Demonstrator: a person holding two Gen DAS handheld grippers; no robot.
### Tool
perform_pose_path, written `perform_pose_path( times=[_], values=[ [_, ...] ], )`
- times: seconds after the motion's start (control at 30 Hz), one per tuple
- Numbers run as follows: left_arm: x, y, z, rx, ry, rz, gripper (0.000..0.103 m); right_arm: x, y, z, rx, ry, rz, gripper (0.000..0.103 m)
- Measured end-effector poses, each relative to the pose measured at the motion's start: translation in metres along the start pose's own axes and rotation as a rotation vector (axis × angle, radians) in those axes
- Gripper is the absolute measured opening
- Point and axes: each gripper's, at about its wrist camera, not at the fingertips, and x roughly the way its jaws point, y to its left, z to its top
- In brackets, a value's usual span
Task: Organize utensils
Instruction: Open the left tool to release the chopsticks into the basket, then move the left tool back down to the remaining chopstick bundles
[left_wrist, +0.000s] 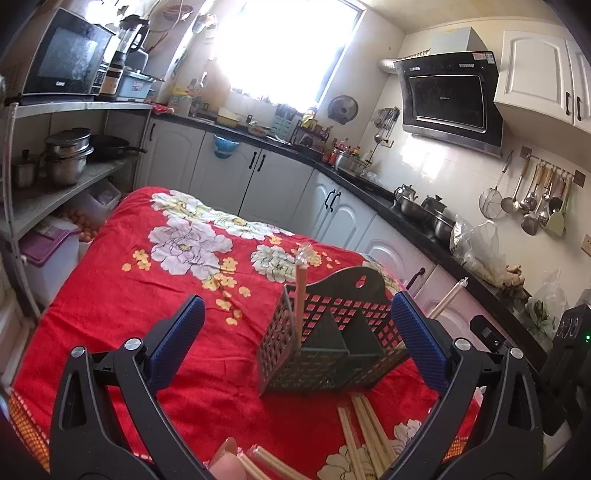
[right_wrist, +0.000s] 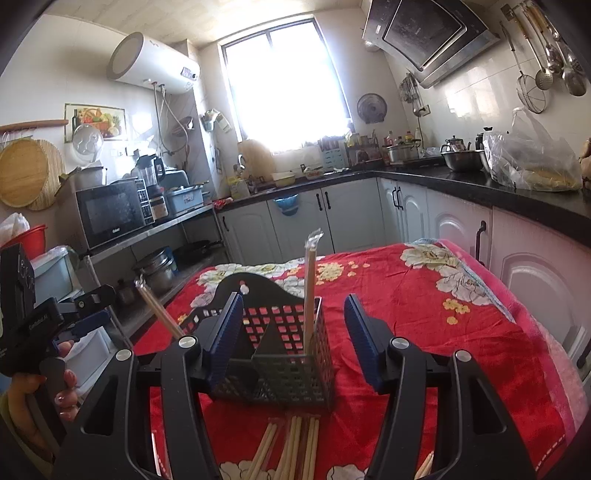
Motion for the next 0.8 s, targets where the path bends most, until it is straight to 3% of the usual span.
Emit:
perform_pose_path(
  times=[0.8],
  values=[
    [-0.016,0.013,-0.040,0.004,0.060,0.026,0.093,-0.009,0.023,-0.037,-0.106,0.115,0.001,0.055]
  ],
)
